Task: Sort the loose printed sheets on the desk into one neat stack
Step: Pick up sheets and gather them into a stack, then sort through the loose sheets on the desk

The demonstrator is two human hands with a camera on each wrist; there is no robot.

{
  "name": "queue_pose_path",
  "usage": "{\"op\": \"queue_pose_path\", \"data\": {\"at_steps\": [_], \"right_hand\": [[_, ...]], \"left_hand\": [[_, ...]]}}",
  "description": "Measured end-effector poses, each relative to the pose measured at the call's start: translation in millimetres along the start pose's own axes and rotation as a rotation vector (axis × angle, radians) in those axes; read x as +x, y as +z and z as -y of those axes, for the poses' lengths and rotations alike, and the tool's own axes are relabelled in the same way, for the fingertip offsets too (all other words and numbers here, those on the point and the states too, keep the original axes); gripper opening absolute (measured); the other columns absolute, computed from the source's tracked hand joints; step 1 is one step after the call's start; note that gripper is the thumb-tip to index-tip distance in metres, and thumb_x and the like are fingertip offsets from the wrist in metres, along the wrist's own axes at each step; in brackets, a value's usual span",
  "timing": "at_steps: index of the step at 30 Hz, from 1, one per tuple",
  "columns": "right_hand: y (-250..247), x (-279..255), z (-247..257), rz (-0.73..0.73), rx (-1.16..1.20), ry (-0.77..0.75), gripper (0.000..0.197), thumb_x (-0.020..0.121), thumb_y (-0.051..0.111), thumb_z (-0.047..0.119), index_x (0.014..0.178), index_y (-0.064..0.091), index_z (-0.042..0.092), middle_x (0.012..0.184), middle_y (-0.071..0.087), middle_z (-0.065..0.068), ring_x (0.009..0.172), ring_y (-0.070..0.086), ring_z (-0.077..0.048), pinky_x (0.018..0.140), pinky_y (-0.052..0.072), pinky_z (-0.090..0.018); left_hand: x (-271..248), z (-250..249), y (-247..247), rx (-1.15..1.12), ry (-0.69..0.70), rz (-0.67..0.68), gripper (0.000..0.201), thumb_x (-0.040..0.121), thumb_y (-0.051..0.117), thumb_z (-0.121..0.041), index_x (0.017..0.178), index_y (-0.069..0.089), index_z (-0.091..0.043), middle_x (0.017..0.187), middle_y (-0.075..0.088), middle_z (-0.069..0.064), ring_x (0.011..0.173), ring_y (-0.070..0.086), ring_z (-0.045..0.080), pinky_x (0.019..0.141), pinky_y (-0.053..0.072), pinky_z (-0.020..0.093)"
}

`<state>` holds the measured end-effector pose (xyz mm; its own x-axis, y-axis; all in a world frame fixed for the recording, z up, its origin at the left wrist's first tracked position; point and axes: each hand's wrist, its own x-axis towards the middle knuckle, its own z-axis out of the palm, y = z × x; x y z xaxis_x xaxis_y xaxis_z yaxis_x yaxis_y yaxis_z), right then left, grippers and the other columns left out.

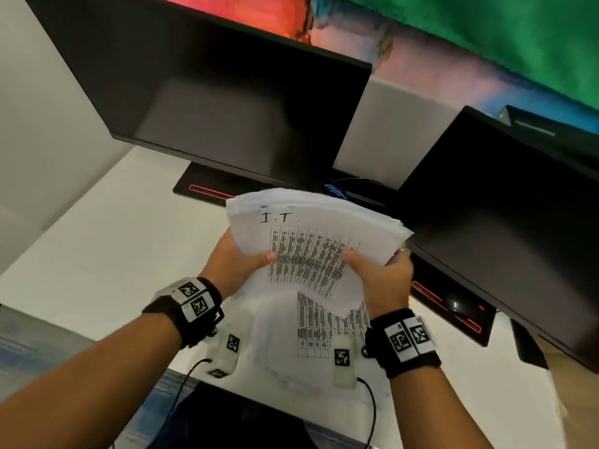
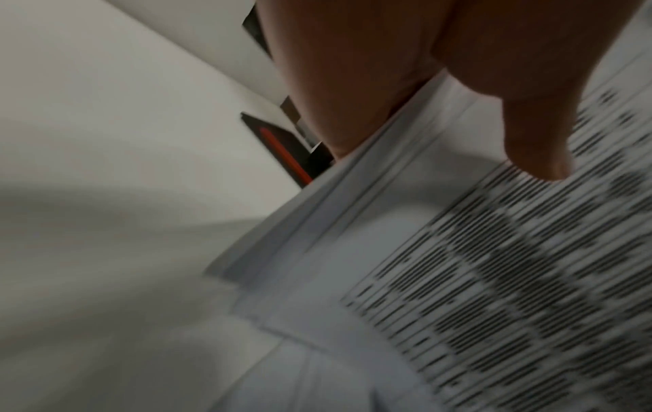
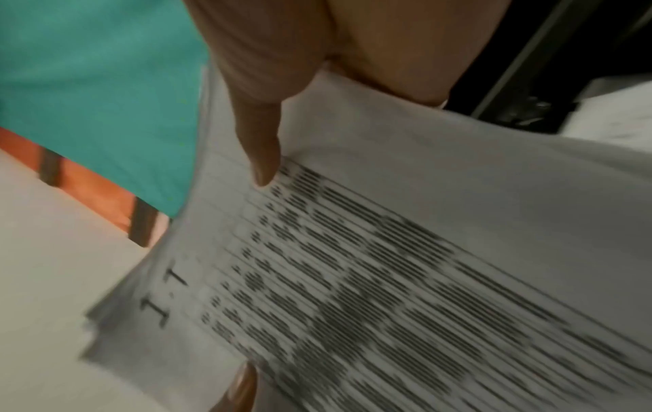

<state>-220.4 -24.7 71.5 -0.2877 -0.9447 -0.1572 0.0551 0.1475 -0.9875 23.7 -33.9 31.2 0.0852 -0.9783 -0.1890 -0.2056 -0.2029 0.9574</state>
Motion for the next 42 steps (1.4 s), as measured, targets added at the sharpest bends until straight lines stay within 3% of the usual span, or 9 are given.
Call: {"op": "queue_pose_path", "data": {"at_steps": [6, 10, 19, 24, 27, 29, 33, 38, 42], "right_hand": [[-28, 9, -98, -0.096, -1.021, 0.48, 0.126, 0.063, 0.085, 0.056, 0.157, 0.01, 0.018, 0.161, 0.02, -0.01, 0.145, 0.025, -0.037, 0.115, 0.031, -0.055], [-38, 0, -119, -0.076, -1.235, 0.499, 0.14, 0.055, 0.081, 0.071, 0.157, 0.004, 0.014, 0.161, 0.017, -0.012, 0.145, 0.021, -0.036, 0.113, 0.029, -0.056], [-33, 11, -105, -0.083, -0.958, 0.581, 0.101, 0.068, 0.091, 0.031, 0.144, 0.032, -0.001, 0.138, 0.053, -0.021, 0.122, 0.057, -0.036, 0.085, 0.055, -0.041], [-28, 9, -91, -0.116, -0.797, 0.526, 0.081, 0.082, 0.081, 0.02, 0.148, 0.036, 0.005, 0.145, 0.049, -0.017, 0.13, 0.052, -0.035, 0.094, 0.049, -0.034], [-31, 8, -50, -0.101, -0.884, 0.245, 0.056, 0.086, 0.076, 0.022, 0.134, 0.053, 0.007, 0.128, 0.062, -0.014, 0.12, 0.056, -0.031, 0.092, 0.053, -0.039], [-34, 8, -10, -0.102, -0.941, 0.044, 0.033, 0.088, 0.072, 0.022, 0.116, 0.06, 0.009, 0.11, 0.065, -0.005, 0.106, 0.054, -0.021, 0.078, 0.053, -0.032], [-38, 4, 73, -0.146, -0.76, -0.243, 0.022, 0.08, 0.081, 0.02, 0.095, 0.064, 0.023, 0.089, 0.07, 0.006, 0.089, 0.069, -0.022, 0.077, 0.058, -0.036], [-25, 12, 62, 0.099, -0.349, 0.002, 0.028, 0.079, 0.08, 0.006, 0.102, 0.07, 0.019, 0.092, 0.078, 0.003, 0.081, 0.076, -0.012, 0.067, 0.062, -0.033], [-4, 29, -18, 0.109, -0.401, 0.29, 0.048, 0.077, 0.082, 0.012, 0.12, 0.063, 0.022, 0.111, 0.074, 0.001, 0.099, 0.073, -0.021, 0.089, 0.058, -0.047]], "left_hand": [[10, -11, 10, 0.176, -0.003, -0.111, 0.019, 0.097, 0.06, -0.028, 0.1, 0.068, -0.011, 0.077, 0.064, -0.007, 0.068, 0.058, -0.001, 0.059, 0.048, 0.009], [20, -17, -25, 0.241, 0.069, -0.125, 0.027, 0.096, 0.06, -0.036, 0.094, 0.068, -0.01, 0.086, 0.072, 0.014, 0.073, 0.068, 0.023, 0.065, 0.057, 0.031], [12, 28, -46, 0.314, -0.277, -0.066, 0.043, 0.094, 0.061, -0.046, 0.07, 0.058, -0.01, 0.051, 0.047, 0.003, 0.046, 0.042, 0.018, 0.052, 0.039, 0.026], [8, 46, -55, 0.302, -0.445, -0.023, 0.048, 0.093, 0.059, -0.05, 0.068, 0.051, -0.01, 0.038, 0.031, -0.009, 0.029, 0.026, 0.009, 0.046, 0.029, 0.024], [8, 58, -57, 0.399, -0.534, 0.038, 0.053, 0.093, 0.059, -0.052, 0.075, 0.058, -0.003, 0.048, 0.05, 0.002, 0.036, 0.045, 0.015, 0.052, 0.042, 0.028], [7, 69, -55, 0.471, -0.569, 0.05, 0.068, 0.091, 0.061, -0.053, 0.1, 0.063, 0.014, 0.083, 0.07, 0.023, 0.071, 0.069, 0.036, 0.073, 0.051, 0.037], [6, 84, -50, 0.501, -0.593, 0.035, 0.077, 0.086, 0.065, -0.056, 0.128, 0.056, 0.008, 0.116, 0.068, 0.025, 0.101, 0.067, 0.039, 0.087, 0.053, 0.043], [7, 83, -44, 0.478, -0.575, 0.028, 0.068, 0.089, 0.065, -0.047, 0.133, 0.053, 0.004, 0.121, 0.066, 0.022, 0.1, 0.067, 0.035, 0.083, 0.053, 0.04], [11, 78, -43, 0.468, -0.555, 0.047, 0.043, 0.093, 0.059, -0.039, 0.114, 0.063, -0.002, 0.097, 0.072, 0.014, 0.081, 0.068, 0.027, 0.066, 0.052, 0.031]]}}
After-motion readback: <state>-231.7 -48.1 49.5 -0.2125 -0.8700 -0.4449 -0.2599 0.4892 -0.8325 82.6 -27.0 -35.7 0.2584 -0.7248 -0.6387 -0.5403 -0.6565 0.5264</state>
